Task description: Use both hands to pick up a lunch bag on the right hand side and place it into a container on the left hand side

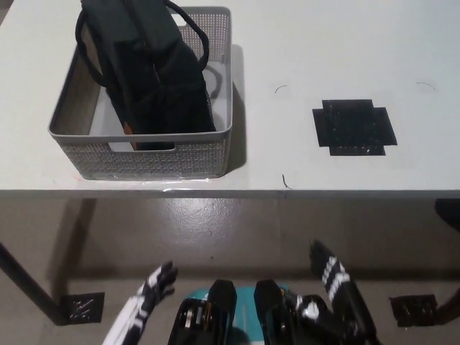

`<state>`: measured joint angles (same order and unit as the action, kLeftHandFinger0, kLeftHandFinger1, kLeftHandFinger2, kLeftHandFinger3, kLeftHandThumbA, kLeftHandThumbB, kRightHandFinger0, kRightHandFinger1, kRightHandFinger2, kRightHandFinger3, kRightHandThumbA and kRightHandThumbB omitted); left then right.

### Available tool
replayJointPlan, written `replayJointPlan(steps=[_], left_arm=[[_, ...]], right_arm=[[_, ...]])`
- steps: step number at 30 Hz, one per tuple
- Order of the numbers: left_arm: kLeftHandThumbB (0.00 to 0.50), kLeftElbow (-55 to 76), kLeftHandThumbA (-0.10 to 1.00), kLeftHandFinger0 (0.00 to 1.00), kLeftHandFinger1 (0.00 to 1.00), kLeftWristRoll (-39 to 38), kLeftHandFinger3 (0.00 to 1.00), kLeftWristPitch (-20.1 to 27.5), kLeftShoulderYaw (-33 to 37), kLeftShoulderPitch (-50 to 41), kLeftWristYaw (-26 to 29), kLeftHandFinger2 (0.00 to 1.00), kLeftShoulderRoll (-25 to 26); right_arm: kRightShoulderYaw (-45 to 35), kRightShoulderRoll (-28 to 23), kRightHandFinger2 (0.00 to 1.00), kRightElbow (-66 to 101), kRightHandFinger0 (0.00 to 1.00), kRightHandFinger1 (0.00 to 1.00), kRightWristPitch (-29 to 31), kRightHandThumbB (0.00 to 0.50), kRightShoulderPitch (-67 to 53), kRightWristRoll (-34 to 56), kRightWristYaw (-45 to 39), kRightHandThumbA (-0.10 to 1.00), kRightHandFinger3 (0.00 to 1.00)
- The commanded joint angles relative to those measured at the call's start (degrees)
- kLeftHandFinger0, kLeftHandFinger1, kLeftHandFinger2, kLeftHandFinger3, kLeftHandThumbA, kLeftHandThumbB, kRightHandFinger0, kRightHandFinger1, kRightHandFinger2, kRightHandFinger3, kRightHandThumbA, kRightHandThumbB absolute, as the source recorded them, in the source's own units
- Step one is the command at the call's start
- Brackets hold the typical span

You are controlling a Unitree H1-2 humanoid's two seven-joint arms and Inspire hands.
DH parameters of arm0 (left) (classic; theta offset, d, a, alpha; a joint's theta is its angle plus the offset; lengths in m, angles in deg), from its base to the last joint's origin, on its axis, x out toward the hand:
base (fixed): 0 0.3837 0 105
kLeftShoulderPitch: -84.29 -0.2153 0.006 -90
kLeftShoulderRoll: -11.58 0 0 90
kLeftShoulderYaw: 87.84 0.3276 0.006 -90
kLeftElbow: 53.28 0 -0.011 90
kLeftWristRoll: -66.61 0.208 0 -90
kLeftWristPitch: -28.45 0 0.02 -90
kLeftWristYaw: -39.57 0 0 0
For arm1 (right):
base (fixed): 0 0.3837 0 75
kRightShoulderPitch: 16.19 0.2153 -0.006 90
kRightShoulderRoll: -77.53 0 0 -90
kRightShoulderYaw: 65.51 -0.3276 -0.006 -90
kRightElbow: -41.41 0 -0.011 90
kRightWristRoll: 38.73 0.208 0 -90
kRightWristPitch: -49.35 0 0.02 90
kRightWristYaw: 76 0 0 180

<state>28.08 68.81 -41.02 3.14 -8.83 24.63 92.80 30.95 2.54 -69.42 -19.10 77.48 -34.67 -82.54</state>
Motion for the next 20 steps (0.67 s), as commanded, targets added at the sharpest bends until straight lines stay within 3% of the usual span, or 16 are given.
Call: replayJointPlan(steps=[1,6,20], left_arm=[[0.211,0.2,1.0,1.0,1.0,-0.3,1.0,-0.2,-0.5,5.7,2.1,1.0,0.4],[0.144,0.0,1.0,1.0,1.0,-0.8,1.0,-0.9,-1.0,9.2,2.4,1.0,0.4],[0.105,1.5,1.0,1.0,1.0,-1.2,1.0,-1.4,-1.4,9.4,2.6,1.0,0.6]], right_arm=[[-1.2,-0.3,1.0,1.1,1.0,1.0,-0.3,0.204,5.4,1.4,-1.1,0.92,1.0],[-1.5,-0.7,1.0,2.5,1.0,1.0,-1.8,0.197,8.3,0.8,-0.8,0.93,1.0],[-1.4,-0.3,1.0,5.1,1.0,1.0,-4.3,0.188,8.4,0.6,-0.8,0.94,1.0]])
